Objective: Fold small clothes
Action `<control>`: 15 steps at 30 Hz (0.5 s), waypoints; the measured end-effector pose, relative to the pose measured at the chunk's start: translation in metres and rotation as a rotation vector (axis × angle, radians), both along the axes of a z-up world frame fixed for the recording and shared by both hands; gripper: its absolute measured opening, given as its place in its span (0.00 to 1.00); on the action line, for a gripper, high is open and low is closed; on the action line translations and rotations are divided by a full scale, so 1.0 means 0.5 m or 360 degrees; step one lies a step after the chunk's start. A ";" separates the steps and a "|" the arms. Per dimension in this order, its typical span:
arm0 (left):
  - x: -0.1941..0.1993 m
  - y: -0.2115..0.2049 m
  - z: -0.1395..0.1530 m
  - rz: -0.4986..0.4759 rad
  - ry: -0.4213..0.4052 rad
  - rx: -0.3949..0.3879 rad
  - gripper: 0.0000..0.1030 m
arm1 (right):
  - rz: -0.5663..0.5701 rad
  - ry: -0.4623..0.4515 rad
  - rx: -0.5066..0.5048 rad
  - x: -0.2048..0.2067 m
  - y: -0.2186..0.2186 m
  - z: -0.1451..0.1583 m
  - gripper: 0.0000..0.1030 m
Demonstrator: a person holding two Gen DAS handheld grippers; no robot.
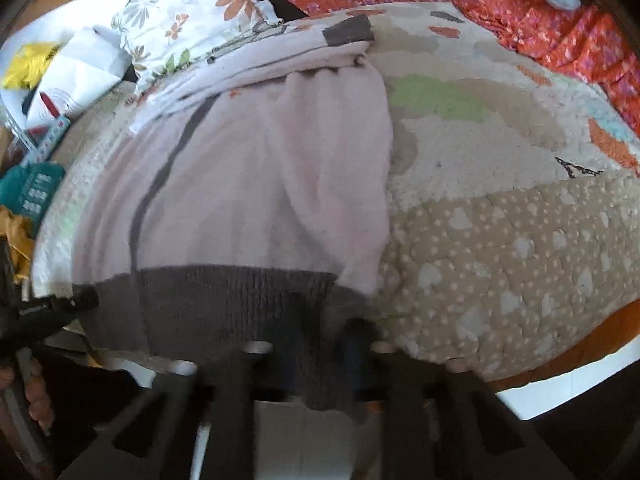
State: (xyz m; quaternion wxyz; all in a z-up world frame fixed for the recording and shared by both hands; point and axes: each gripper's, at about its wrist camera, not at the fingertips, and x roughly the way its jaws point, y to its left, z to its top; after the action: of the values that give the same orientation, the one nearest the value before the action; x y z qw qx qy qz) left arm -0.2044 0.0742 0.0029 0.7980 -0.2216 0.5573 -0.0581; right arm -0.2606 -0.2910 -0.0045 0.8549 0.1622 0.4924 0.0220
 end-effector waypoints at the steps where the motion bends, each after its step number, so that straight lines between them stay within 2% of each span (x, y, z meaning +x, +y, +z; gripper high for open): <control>1: -0.010 0.009 0.015 0.0013 -0.0032 -0.0007 0.08 | 0.0006 -0.0012 0.0091 -0.003 -0.012 0.005 0.08; 4: -0.054 0.036 0.055 0.0025 -0.0093 -0.0102 0.08 | 0.0020 -0.0058 0.0346 -0.032 -0.045 0.034 0.08; 6: -0.087 0.050 0.081 0.0022 -0.0133 -0.0123 0.08 | 0.0049 -0.0058 0.0457 -0.060 -0.052 0.048 0.07; 11: -0.112 0.066 0.093 0.0022 -0.0124 -0.0137 0.08 | 0.0093 -0.0042 0.0521 -0.100 -0.046 0.061 0.07; 15: -0.048 0.060 0.109 0.0036 -0.0117 -0.0161 0.08 | 0.0078 -0.0050 0.0529 -0.065 -0.051 0.074 0.07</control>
State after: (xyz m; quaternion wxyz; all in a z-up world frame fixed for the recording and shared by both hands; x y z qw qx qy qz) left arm -0.2284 0.1042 0.0574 0.8063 -0.2658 0.5216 -0.0852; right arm -0.2931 -0.3167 0.0324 0.8230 0.2887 0.4725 0.1265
